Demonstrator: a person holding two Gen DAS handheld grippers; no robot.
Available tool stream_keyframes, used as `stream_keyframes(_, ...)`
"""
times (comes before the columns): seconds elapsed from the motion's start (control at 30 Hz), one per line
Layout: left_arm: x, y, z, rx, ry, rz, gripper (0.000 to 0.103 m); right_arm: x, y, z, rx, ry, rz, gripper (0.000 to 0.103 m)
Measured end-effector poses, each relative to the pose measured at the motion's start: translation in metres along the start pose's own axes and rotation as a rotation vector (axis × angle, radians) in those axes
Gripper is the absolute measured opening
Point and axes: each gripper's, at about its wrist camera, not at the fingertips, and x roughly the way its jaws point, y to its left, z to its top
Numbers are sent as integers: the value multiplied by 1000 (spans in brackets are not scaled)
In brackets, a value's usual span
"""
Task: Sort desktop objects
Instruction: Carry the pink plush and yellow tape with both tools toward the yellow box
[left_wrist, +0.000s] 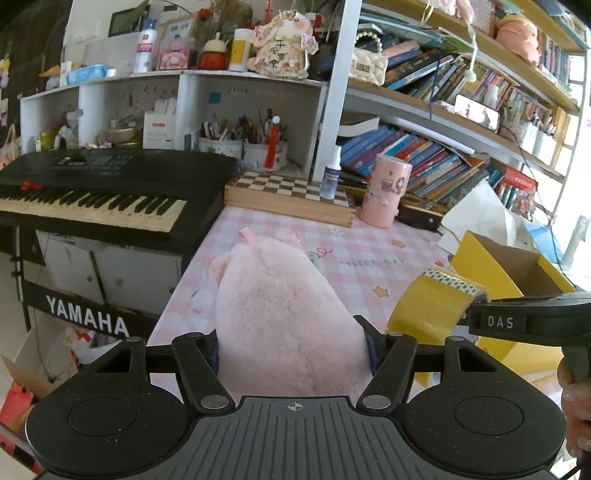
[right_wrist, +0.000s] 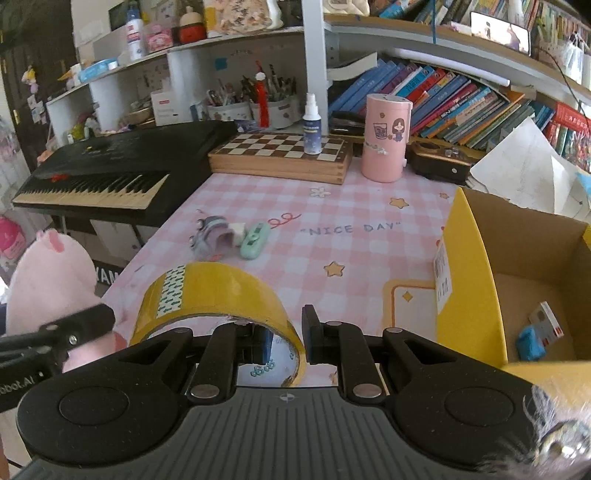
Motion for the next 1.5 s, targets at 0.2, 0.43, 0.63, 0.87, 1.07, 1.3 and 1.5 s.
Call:
stream_keyframes(0.2, -28, -1, -13, 35, 2, -38, 65, -30, 11, -23, 40, -16, -17, 15)
stream_keyframes(0.43, -50, -15, -28, 88, 20, -104, 65, -66, 9, -57, 106, -12, -59, 15)
stream_keyframes(0.63, -56, -37, -45, 138, 68, -189, 65, -95, -2, -94, 172, 8, -120, 15)
stream_keyframes(0.87, -57, -75, -52, 238, 93, -302, 65, -128, -30, -126, 288, 25, -209, 15)
stream_keyframes(1.07, -56, -106, -60, 307, 116, -380, 65, -151, -55, -151, 378, 28, -282, 15)
stream_keyframes(1.3, -56, -140, -68, 380, 131, -432, 65, -167, -79, -169, 455, 18, -323, 15)
stream_keyframes(1.5, -49, -169, -70, 417, 145, -462, 65, -171, -107, -174, 495, 25, -336, 15)
